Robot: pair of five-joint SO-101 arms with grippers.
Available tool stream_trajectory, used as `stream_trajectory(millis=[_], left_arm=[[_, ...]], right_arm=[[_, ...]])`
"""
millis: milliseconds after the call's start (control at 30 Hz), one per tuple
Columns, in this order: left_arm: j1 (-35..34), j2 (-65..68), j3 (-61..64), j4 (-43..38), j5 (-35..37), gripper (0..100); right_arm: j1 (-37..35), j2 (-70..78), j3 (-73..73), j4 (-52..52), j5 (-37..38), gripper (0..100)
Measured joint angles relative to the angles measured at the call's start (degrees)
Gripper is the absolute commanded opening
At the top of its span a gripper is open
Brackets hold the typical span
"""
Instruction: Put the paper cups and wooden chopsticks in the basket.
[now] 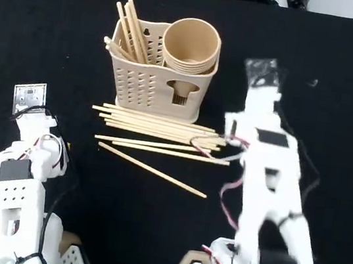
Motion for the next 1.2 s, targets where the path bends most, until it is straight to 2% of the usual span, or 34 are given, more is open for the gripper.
stream_trajectory(millis=[100, 367, 733, 933, 1200], left_arm=[[0.0, 0.0, 0.0, 0.0, 0.0, 17], [0.0, 0.0, 0.0, 0.0, 0.0, 17], [0.0, 0.0, 0.0, 0.0, 0.0, 17], [0.0, 0.0, 0.0, 0.0, 0.0, 17], [0.0, 0.0, 0.0, 0.0, 0.0, 17]], right_arm=[[-1.7, 8.8, -6.4, -0.1, -7.1, 1.1], [-4.7, 23.8, -18.2, 4.7, -13.8, 1.1], [-6.2, 25.1, -18.6, 14.2, -14.6, 1.1], [-10.1, 25.1, -18.6, 14.8, -14.6, 1.1], [-10.3, 25.1, -18.6, 14.8, -14.6, 1.1]])
